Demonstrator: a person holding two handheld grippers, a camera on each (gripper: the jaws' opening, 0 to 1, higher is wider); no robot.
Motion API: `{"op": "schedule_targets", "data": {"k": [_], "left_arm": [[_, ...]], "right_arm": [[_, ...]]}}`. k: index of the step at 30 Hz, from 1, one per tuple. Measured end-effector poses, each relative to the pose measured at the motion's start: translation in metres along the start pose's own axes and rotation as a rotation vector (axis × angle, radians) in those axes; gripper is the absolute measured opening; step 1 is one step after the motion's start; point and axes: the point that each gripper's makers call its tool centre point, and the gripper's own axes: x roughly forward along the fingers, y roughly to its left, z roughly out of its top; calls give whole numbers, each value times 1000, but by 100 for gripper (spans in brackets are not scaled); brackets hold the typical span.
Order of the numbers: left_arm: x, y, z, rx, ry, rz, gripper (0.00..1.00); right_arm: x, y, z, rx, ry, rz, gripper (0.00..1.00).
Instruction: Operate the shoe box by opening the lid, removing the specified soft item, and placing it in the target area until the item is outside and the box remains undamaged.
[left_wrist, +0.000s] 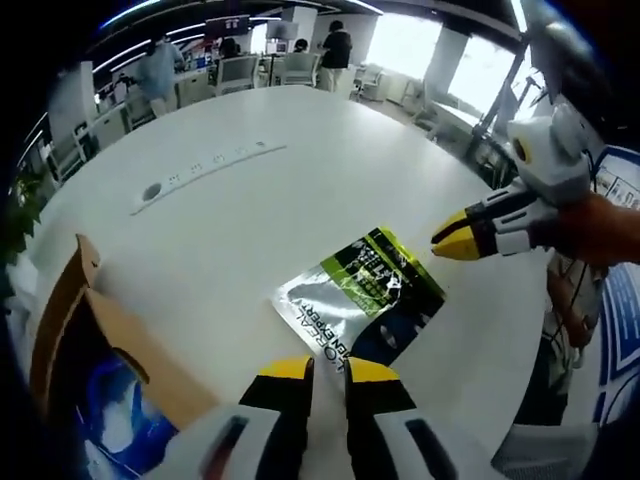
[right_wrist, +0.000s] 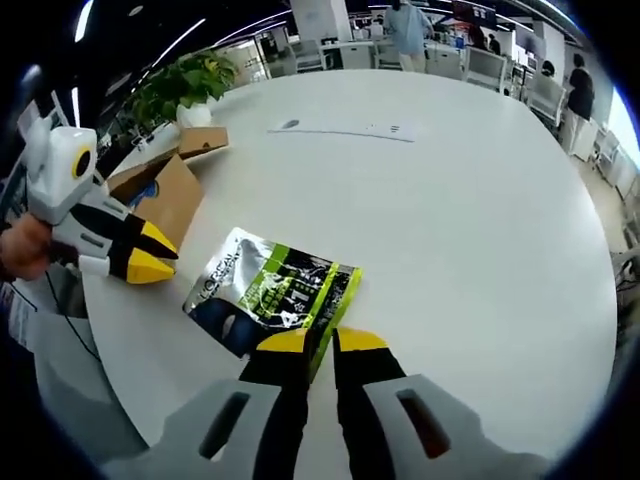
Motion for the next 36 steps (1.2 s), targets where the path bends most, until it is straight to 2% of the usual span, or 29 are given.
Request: {"op": "schedule_targets", "data": {"k": [14,21,23,31,36], "left_arm": [[-39,14,11,-27,-98,18,12],[-59,31,10,-46,-138,34,12],[-66,35,11,-57,-163,20,12],[-89,59,0,-79,-196,48,12],[-106,82,-14,-109,-209,81,12]], "right_arm": [[-15,25,21,-10,-43,-7,7],[-9,50,34,-30,-54,11,7],[-6,59,38,-45,-54,20,7],[6,91,62,-100,-60,51,7],[18,114,76,-136,-61,74,6]]}}
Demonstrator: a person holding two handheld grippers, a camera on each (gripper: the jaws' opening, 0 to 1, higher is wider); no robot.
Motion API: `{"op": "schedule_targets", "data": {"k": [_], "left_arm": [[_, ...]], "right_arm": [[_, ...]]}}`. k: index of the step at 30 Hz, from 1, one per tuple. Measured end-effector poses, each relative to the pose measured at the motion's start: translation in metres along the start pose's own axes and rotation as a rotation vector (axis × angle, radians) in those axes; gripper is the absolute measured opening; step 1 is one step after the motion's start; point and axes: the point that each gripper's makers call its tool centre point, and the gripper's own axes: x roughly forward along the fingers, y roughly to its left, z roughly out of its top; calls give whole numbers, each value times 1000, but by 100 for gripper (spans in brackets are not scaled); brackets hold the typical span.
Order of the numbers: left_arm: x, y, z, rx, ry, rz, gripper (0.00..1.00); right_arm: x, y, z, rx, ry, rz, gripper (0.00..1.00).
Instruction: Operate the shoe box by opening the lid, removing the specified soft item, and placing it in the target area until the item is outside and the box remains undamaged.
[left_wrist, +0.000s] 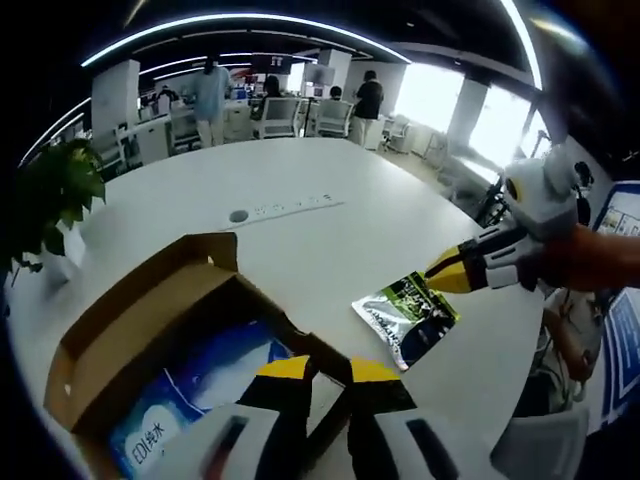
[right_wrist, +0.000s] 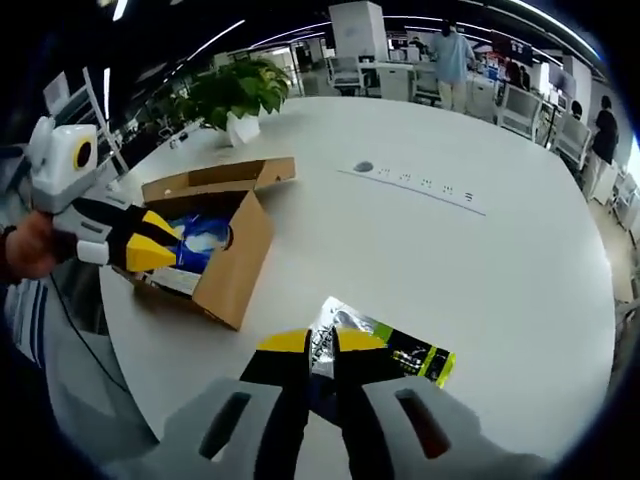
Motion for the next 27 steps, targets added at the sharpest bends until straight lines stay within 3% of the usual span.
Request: {"op": "schedule_targets", "data": {"k": [9,15,27], "left_arm": [[-38,55,-22,-75,-28,74,12],[-63,90,-41,-121,-37,121,13],[-106,145,-86,-228,-47,206,13]], "right_arm": [[32,51,40,-70,-15,68,7],[53,86,57,-100,-17,114,7],[86,131,65,-112,5,174,6]]}}
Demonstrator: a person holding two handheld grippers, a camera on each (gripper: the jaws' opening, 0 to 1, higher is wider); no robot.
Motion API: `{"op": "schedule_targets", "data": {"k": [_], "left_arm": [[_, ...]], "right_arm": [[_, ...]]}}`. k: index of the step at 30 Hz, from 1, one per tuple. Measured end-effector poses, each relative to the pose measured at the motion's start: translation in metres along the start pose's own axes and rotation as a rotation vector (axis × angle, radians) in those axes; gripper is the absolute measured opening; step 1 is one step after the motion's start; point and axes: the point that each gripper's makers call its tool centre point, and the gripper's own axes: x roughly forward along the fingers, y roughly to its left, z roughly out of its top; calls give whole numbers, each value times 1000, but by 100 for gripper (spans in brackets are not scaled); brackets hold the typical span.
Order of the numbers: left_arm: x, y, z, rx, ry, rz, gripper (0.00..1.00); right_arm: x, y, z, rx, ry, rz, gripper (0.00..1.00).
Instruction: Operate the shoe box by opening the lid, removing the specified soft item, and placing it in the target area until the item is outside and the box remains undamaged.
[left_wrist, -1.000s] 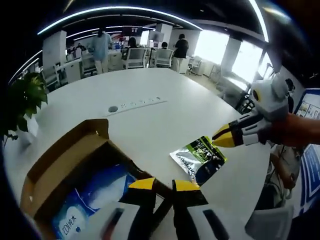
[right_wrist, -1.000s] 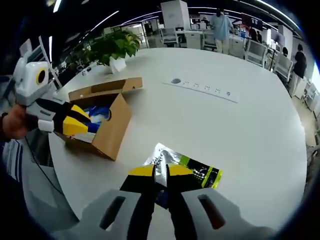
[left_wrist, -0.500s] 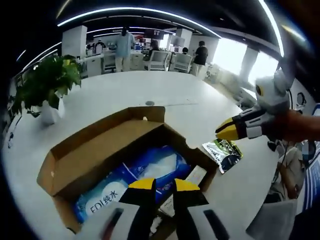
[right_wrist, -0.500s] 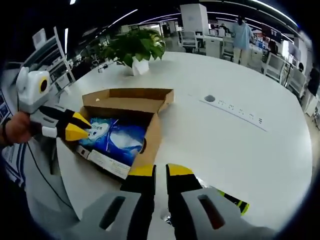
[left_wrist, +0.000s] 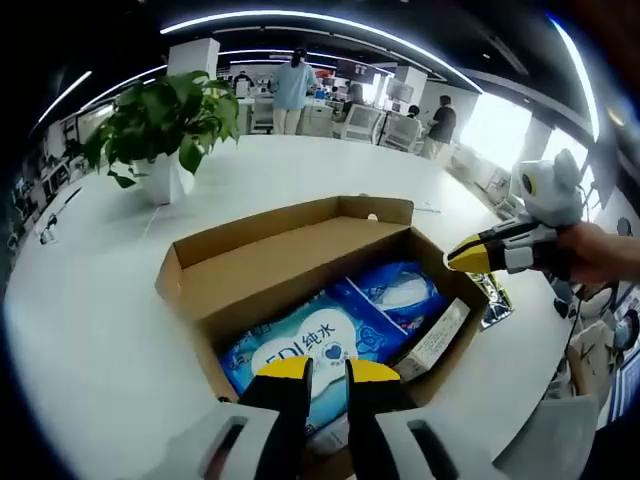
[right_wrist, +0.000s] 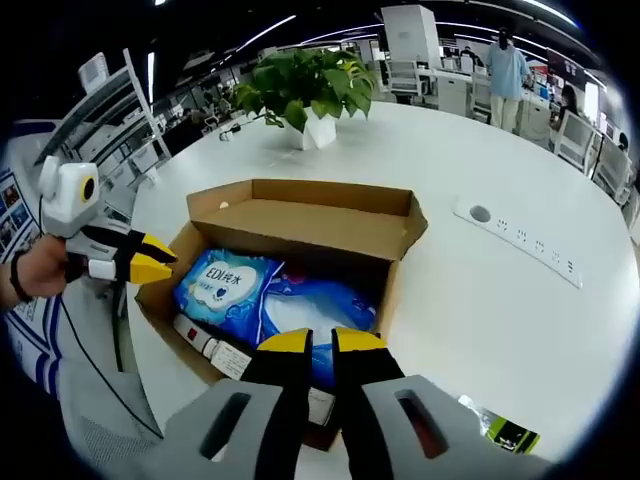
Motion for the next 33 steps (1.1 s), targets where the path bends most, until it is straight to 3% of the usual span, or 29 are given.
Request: {"op": "schedule_targets", "data": {"k": [8,24,33], "left_arm": [[-21,15,-17,-40,1,30,13],[-38,39,-24,-89,-7,57,13],[-42,60,-32,-119,-3,74,13]], "right_arm": [[18,21,6,0,4,33,6],[53,46,20,34,6,86,9],[76,56,11,63,43,103,15]]}}
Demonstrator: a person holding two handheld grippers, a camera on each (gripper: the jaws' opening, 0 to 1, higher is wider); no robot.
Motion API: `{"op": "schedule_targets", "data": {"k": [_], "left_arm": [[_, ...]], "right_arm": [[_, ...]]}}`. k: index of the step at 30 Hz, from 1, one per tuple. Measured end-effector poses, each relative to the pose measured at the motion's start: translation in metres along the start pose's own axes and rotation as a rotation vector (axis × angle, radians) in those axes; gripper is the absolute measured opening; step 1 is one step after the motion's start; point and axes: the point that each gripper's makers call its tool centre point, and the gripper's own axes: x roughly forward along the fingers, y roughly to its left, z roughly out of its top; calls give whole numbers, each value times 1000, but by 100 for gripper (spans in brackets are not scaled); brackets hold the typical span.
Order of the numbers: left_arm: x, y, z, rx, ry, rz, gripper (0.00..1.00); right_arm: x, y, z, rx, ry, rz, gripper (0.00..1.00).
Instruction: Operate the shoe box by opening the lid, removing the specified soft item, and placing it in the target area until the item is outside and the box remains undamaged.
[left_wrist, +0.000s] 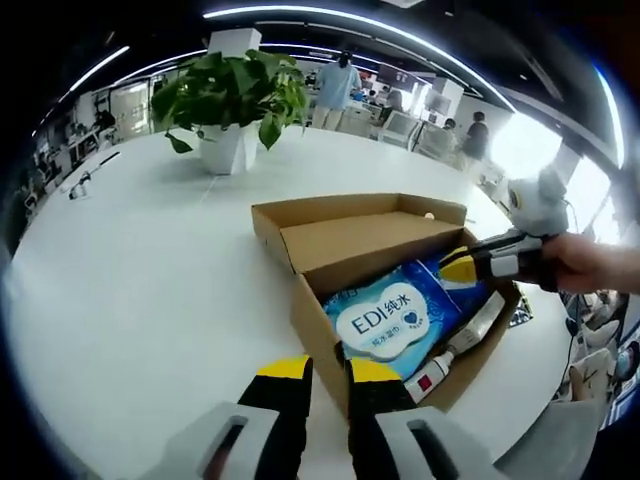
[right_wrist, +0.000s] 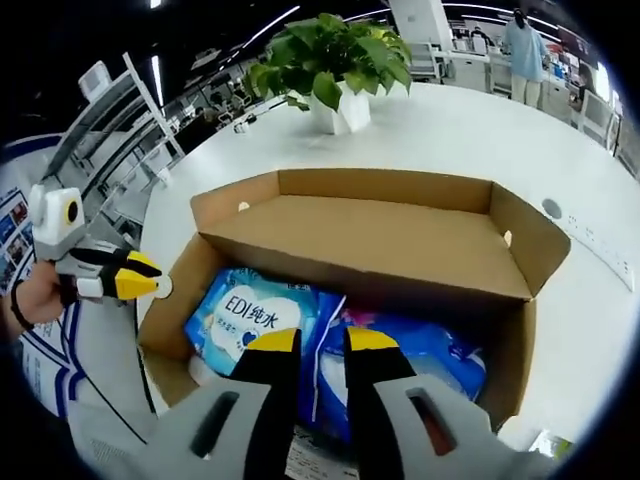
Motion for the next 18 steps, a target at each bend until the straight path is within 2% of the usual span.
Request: {"op": "schedule_targets", "data": {"k": [4,7,10,18], "left_arm": [[1,5,-2,-7,5,2,13],[1,6,-3,-10,7,2,13],[2,7,-4,-8,10,1,13],[6,9,-6,-11,17,-5,12]], "right_arm": [[3,6,-2,7,3,7,15],[11,1,-3,12,12,2,14],[13,5,-5,12,18,8,13],[14,5,-4,17,11,-8,4]]}}
